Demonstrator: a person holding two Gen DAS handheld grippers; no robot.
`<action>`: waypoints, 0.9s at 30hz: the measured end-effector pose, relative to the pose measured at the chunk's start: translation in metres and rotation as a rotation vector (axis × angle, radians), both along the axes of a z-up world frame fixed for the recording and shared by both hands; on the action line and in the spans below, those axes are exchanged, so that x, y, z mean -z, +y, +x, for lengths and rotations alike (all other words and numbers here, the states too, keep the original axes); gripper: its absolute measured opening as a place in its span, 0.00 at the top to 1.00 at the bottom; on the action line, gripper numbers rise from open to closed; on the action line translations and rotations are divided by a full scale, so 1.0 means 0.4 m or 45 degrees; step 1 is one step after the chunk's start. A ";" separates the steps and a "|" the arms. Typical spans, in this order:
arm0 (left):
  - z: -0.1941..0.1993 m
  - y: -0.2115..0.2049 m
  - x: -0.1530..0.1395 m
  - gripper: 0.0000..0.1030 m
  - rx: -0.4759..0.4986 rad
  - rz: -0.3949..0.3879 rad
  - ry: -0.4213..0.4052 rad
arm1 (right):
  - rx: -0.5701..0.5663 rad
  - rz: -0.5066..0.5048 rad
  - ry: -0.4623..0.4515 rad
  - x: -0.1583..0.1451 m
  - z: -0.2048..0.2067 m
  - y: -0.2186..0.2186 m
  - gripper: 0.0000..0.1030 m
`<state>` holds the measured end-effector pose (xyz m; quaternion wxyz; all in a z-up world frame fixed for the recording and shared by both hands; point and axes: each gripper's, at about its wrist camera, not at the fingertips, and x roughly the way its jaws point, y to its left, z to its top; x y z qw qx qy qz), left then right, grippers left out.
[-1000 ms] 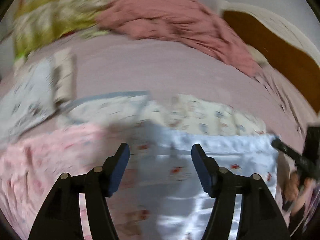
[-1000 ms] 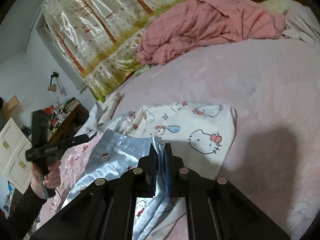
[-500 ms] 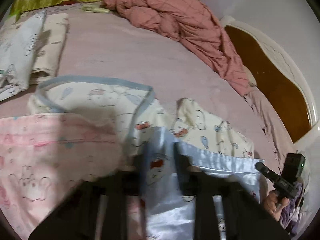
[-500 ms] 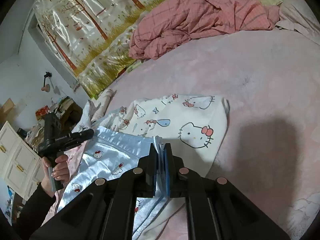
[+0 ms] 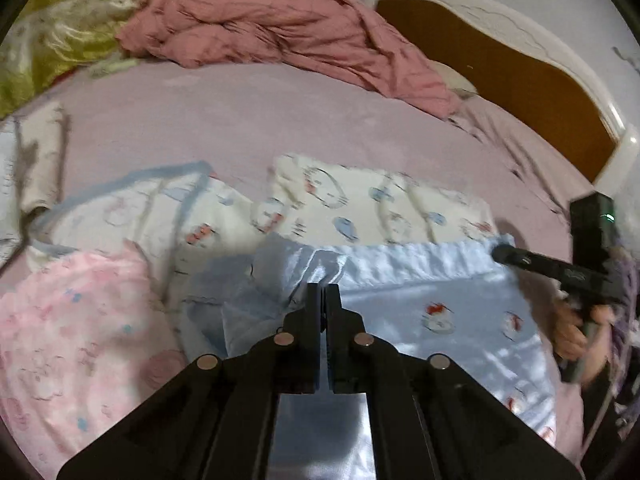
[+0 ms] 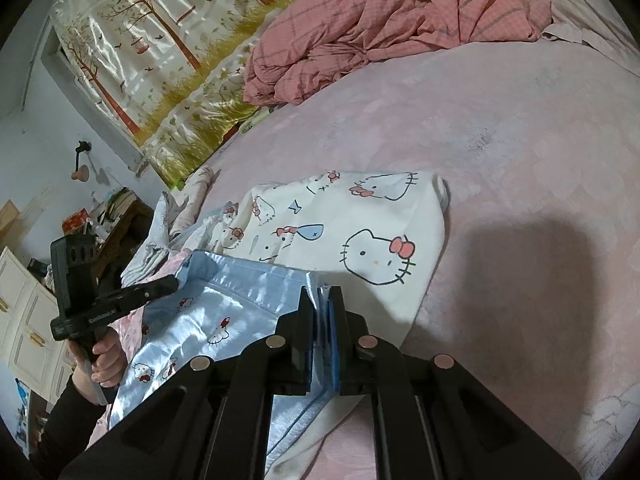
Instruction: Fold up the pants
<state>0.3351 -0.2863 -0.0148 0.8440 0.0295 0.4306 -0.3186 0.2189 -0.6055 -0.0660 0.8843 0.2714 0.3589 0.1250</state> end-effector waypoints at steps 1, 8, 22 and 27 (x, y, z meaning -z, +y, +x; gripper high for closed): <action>0.009 0.007 -0.002 0.99 -0.013 -0.023 0.016 | -0.001 0.000 -0.001 0.000 0.000 0.000 0.94; 0.057 0.042 -0.006 0.89 -0.098 -0.041 0.084 | -0.003 -0.006 0.004 0.002 -0.003 0.001 0.94; 0.086 0.128 0.051 0.41 -0.166 -0.100 0.312 | -0.005 -0.009 0.005 0.001 -0.003 0.002 0.94; 0.107 0.114 0.050 0.46 -0.177 -0.156 0.305 | -0.004 -0.005 0.006 0.000 -0.004 0.002 0.94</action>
